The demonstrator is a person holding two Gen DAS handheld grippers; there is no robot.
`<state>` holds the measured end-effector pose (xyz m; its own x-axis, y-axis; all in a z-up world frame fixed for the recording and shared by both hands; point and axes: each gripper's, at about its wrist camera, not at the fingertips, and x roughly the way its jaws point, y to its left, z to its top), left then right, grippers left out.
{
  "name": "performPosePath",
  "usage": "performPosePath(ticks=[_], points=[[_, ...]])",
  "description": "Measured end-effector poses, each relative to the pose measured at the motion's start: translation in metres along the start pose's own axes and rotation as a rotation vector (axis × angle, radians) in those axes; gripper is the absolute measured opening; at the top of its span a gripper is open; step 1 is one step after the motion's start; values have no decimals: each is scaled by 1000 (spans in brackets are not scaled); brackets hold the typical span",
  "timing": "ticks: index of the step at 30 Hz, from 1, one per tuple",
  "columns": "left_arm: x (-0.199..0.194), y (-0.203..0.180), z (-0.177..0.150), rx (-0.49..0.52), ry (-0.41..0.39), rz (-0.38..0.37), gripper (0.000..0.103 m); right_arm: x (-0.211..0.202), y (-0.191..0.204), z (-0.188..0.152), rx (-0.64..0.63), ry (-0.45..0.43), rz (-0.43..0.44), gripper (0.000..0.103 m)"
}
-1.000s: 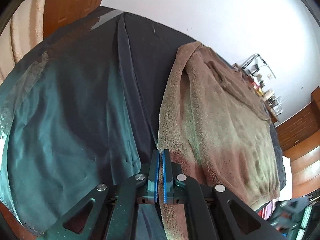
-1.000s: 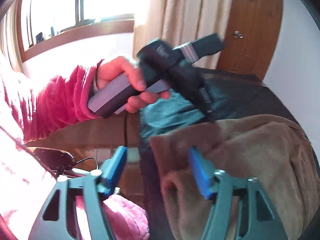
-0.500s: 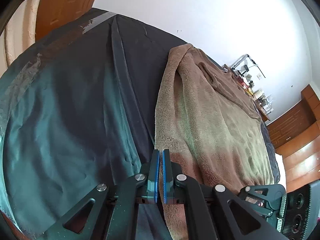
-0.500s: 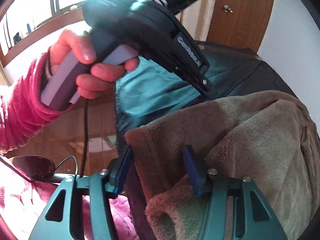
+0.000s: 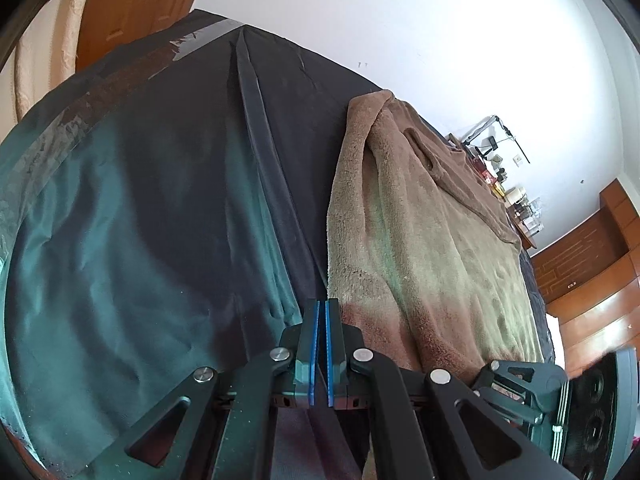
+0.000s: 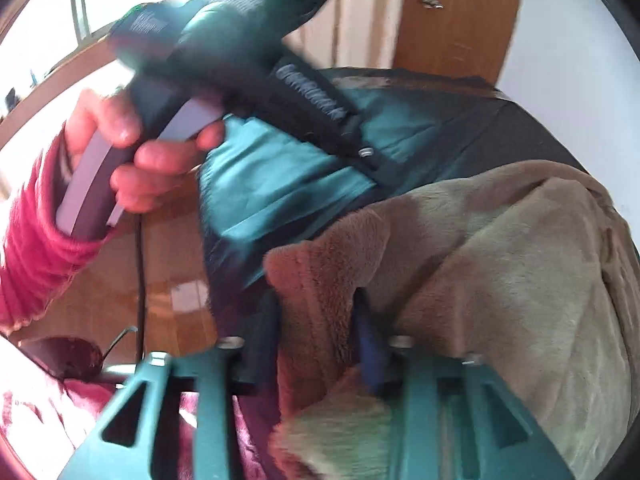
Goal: Fold clothes
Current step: 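Hold the fleece side edge with the left gripper while the right gripper pinches fleece beside it, then lift the pinched fleece with the right gripper and fold it over the body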
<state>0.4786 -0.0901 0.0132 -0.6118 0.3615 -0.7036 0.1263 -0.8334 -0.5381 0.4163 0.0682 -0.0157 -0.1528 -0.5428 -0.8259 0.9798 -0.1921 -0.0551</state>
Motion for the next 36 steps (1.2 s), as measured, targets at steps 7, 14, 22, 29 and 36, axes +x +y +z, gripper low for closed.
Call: performPosePath(ticks=[7, 14, 22, 29, 36], points=[[-1, 5, 0, -9, -4, -1, 3, -2, 12, 0, -44, 1, 6, 42], [-2, 9, 0, -17, -4, 0, 2, -25, -22, 10, 120, -60, 112, 24], [-22, 20, 5, -64, -67, 16, 3, -82, -59, 58, 207, -259, 200, 23], [-34, 15, 12, -67, -106, 21, 3, -136, -128, 132, 270, -444, 188, 23], [-18, -24, 27, 26, -84, -32, 3, -201, -172, 177, 286, -649, 114, 23]])
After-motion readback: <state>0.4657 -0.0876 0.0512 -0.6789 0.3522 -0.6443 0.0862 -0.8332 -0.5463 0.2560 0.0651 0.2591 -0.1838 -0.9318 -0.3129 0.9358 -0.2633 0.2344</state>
